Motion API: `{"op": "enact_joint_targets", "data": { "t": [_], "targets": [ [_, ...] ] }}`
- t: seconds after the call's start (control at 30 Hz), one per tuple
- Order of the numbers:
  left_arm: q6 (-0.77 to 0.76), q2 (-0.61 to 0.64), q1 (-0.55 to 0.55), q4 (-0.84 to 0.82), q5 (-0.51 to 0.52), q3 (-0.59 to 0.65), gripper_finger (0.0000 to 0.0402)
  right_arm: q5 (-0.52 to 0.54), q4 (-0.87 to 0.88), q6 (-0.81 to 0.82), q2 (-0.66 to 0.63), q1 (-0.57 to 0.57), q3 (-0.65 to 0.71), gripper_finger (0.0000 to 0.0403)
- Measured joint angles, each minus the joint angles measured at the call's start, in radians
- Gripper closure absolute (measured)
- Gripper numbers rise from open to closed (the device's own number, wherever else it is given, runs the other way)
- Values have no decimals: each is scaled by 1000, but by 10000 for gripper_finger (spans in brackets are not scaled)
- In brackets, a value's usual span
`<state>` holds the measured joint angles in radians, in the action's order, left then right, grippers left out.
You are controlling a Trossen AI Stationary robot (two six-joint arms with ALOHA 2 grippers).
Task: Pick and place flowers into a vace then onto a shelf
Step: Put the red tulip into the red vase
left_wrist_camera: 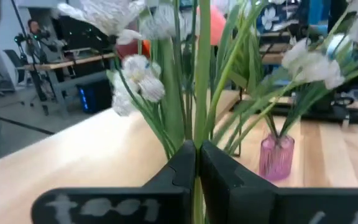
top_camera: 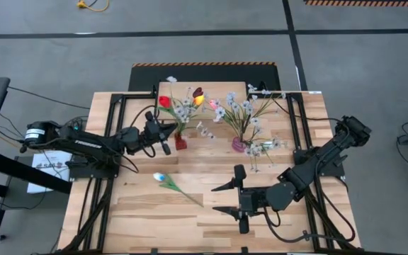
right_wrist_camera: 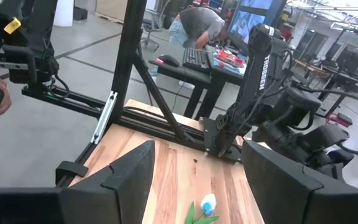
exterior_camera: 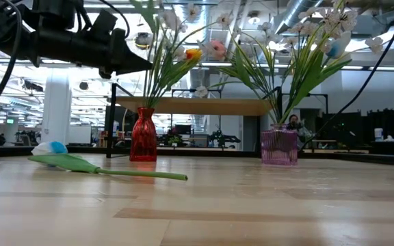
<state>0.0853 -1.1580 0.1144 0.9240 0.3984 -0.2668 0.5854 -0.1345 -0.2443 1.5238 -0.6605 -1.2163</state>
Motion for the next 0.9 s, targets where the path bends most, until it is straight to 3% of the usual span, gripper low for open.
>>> {"op": "enact_joint_targets", "data": {
  "t": [0.47,0.9],
  "targets": [
    [-144,-1,-31,-46,2,0,394,0,0,0,0,0,0,171],
    [-150,0,-60,-45,40,0,314,0,0,0,0,0,0,171]
  ]
}}
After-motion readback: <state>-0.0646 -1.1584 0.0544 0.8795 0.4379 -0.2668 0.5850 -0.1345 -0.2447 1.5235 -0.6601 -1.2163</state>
